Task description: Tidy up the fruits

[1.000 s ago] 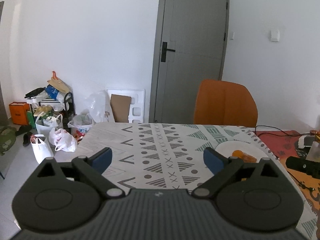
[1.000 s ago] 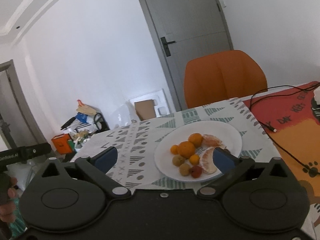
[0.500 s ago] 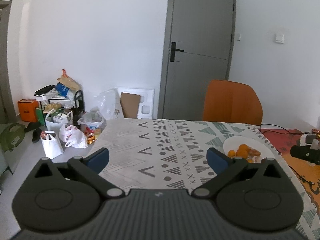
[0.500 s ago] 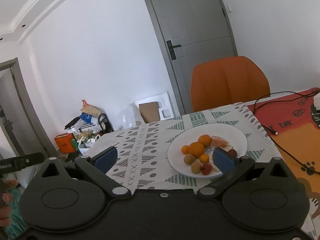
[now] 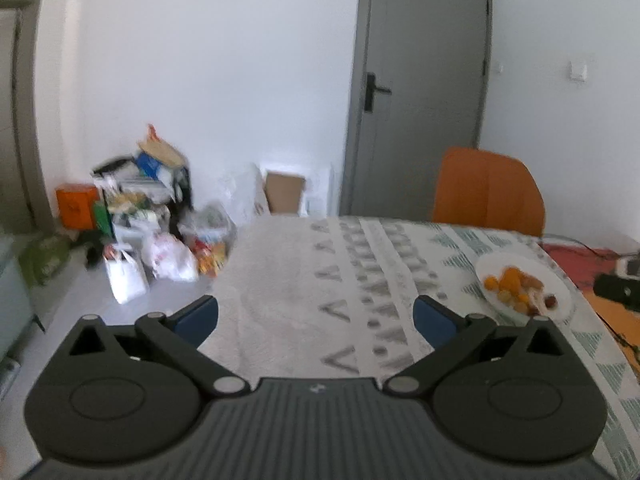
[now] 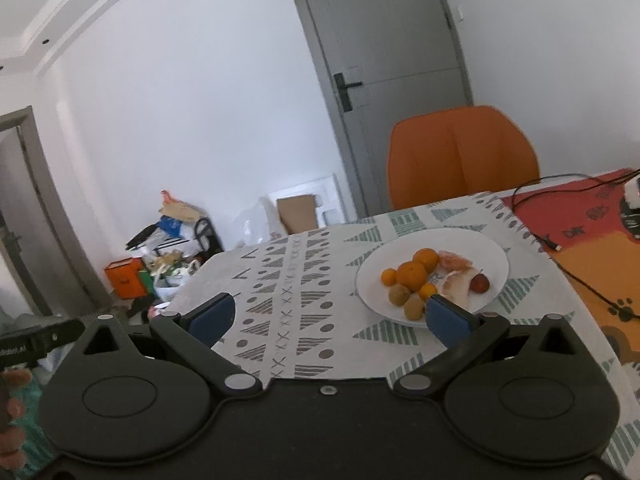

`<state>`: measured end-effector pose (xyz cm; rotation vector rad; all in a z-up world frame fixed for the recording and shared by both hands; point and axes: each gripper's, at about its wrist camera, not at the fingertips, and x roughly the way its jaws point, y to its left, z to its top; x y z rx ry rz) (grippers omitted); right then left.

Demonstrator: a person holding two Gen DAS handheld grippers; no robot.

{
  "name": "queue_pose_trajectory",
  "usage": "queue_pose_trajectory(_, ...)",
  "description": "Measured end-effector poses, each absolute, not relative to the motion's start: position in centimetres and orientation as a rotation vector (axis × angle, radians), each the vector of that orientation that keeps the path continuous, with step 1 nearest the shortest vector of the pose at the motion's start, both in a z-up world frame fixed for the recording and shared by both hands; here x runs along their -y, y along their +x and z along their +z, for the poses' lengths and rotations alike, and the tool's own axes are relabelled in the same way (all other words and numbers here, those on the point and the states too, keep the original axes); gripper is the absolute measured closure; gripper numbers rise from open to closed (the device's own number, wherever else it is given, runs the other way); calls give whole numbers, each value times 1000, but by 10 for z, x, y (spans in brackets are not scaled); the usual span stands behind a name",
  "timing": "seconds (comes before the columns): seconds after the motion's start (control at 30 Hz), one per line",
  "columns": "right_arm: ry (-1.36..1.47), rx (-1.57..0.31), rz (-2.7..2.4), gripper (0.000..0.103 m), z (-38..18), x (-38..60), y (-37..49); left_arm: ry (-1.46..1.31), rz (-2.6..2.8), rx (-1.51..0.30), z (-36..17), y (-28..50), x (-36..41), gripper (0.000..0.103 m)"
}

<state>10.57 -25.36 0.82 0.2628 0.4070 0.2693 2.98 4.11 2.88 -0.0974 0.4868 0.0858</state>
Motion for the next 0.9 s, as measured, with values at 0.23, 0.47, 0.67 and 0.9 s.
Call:
queue_pose_trajectory(0.23, 214, -411, 287, 0, 3, 240, 104, -68, 109, -494, 22, 29, -41, 0)
queue_pose_trajectory(0.47, 181, -449, 302, 0, -6, 244, 108, -63, 140, -503, 14, 34, -39, 0)
queue_pose_trajectory(0.67, 165, -466, 308, 0, -8, 244, 110, -96, 142, -515, 12, 33, -41, 0)
queue_pose_trajectory(0.9, 173, -475, 302, 0, -11, 246, 113, -80, 130, -516, 12, 29, -36, 0)
